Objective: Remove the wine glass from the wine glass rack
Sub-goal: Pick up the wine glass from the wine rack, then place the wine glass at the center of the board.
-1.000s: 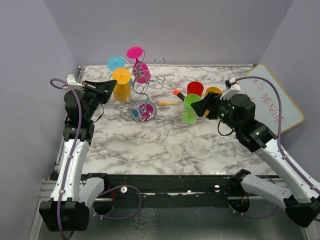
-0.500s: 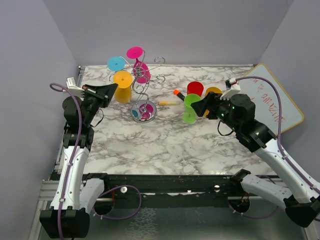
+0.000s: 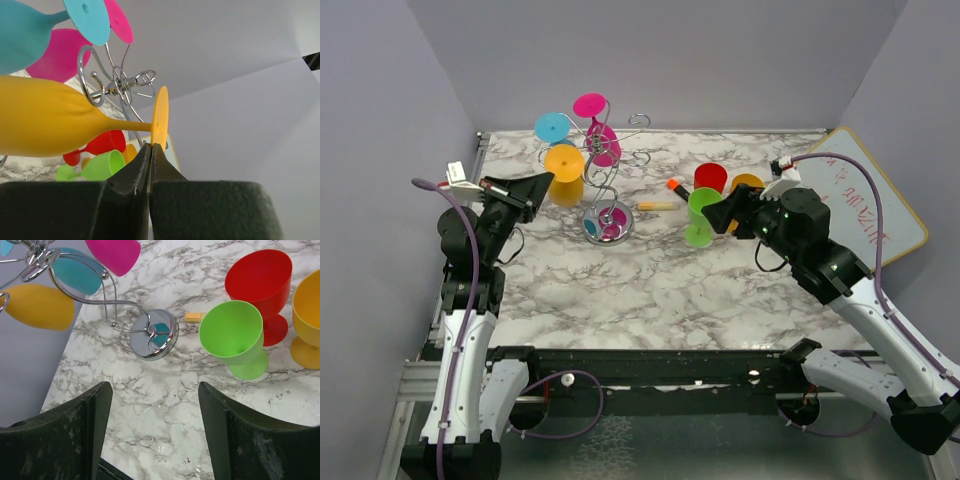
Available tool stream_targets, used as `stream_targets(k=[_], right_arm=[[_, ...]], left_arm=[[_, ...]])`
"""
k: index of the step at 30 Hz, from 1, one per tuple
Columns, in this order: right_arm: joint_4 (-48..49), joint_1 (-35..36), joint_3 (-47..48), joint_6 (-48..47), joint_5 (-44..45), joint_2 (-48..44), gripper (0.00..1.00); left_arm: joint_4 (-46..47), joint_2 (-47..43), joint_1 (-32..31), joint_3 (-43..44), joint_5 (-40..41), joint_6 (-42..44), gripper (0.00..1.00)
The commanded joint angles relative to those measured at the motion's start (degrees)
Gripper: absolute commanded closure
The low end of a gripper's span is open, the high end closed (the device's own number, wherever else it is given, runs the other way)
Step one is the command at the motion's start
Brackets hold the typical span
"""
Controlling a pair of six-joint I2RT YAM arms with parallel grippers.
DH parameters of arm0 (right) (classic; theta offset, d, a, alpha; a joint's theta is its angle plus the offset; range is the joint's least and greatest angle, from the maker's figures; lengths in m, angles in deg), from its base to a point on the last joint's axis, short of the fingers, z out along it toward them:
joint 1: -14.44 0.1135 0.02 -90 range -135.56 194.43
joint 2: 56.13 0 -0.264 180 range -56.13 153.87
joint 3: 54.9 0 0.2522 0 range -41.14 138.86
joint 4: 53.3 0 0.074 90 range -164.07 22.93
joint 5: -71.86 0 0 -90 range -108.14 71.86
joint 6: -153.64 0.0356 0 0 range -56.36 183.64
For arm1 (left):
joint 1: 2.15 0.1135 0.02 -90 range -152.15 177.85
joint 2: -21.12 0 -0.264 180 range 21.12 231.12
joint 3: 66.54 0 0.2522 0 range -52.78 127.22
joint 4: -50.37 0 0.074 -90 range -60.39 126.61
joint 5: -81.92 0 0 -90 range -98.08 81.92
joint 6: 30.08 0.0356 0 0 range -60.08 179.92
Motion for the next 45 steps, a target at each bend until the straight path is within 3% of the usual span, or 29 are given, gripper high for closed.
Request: stream_targets(k=[1, 12, 22, 30, 37, 45], right_arm=[[-0.1, 0.4, -1.1, 0.7, -0.5, 0.4, 0.25], [0.7, 0.4, -0.5, 1.9, -4.1, -1.1, 0.25], [10.9, 0.4, -4.4, 5.7, -25.1, -1.8, 0.25], [27.6, 0.5, -7.0, 13.8, -43.9, 7.0, 0.28], [32.7, 1.4, -6.5, 15.6, -46.7, 11.8, 0.28], [34.9, 3.1, -6.9, 16.9, -46.6, 16.2, 0.32]], left_arm=[[-3.4, -3.3, 0.4, 0.1, 0.4, 1.9, 1.00], [-10.4, -6.9, -0.3, -0.5, -6.2, 8.6, 1.00], [-12.3, -14.1, -3.5, -6.5, -13.0, 12.8, 1.00], [-10.8, -11.2, -5.6, -9.1, -22.0, 19.1, 1.00], [-9.2, -7.6, -7.6, -8.0, -26.5, 22.2, 1.00], [-6.1, -5.6, -13.4, -7.2, -25.2, 22.0, 1.00]])
